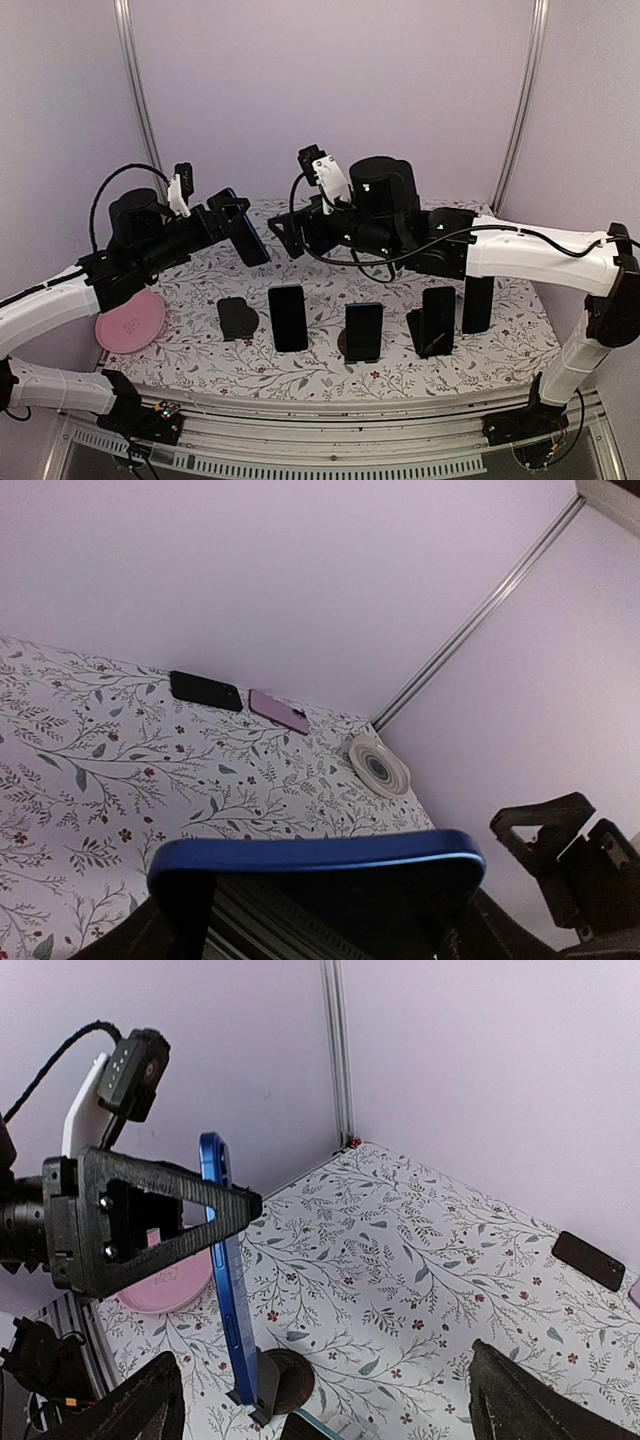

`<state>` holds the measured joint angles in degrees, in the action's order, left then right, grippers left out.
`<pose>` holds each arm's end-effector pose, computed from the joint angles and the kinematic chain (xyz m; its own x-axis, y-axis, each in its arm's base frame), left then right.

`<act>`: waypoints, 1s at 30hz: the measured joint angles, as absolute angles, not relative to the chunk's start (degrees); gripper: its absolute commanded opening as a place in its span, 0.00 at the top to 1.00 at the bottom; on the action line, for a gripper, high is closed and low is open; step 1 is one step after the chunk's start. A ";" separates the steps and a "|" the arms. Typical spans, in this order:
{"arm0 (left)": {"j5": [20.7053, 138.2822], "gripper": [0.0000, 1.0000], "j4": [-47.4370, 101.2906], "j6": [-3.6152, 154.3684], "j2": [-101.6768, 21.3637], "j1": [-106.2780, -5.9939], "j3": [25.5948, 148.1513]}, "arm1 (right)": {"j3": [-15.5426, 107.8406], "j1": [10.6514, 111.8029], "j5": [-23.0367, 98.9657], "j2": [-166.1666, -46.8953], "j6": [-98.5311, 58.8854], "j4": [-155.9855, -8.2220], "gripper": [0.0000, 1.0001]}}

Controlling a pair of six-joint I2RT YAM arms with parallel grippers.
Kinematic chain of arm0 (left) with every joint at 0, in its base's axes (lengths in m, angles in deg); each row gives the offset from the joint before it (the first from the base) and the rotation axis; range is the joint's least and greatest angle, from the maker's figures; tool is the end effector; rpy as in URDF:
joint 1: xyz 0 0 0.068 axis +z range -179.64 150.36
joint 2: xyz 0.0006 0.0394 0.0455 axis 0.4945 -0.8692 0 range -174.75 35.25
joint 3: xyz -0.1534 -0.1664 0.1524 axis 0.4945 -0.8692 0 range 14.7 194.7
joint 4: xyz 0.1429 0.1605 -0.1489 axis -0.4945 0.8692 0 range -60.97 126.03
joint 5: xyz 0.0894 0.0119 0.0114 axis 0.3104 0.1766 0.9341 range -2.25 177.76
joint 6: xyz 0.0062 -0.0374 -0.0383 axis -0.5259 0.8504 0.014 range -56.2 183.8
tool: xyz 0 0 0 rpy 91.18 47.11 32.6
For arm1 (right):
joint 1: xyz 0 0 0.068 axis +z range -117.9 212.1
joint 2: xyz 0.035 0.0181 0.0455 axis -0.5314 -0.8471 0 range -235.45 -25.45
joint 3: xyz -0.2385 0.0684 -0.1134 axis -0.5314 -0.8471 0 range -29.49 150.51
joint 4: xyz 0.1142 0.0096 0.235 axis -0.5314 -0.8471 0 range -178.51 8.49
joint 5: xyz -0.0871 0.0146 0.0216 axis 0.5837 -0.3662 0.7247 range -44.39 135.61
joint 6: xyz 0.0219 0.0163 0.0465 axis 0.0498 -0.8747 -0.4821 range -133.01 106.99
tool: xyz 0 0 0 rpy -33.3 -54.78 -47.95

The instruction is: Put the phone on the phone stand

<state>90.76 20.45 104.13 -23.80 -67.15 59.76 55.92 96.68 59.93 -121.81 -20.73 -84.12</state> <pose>0.1960 -0.1479 0.3287 -0.4239 -0.4895 -0.7620 0.3835 0.6652 -0.6406 0.1825 0.3636 0.3628 -0.2034 -0.1249 -0.9711 -0.7514 0.6558 0.0731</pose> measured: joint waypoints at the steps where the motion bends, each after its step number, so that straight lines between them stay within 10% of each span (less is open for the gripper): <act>1: 91.37 0.69 21.26 104.07 -23.29 -67.15 59.43 | 55.92 96.44 59.93 -121.11 -21.06 -84.16 0.01; 30: 109.34 0.72 34.22 103.00 -28.21 -67.90 51.92 | 43.09 89.77 57.05 -109.61 -27.38 -82.74 0.01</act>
<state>109.34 34.22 103.00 -28.21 -67.90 51.92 43.09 89.77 57.05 -109.61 -27.38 -82.74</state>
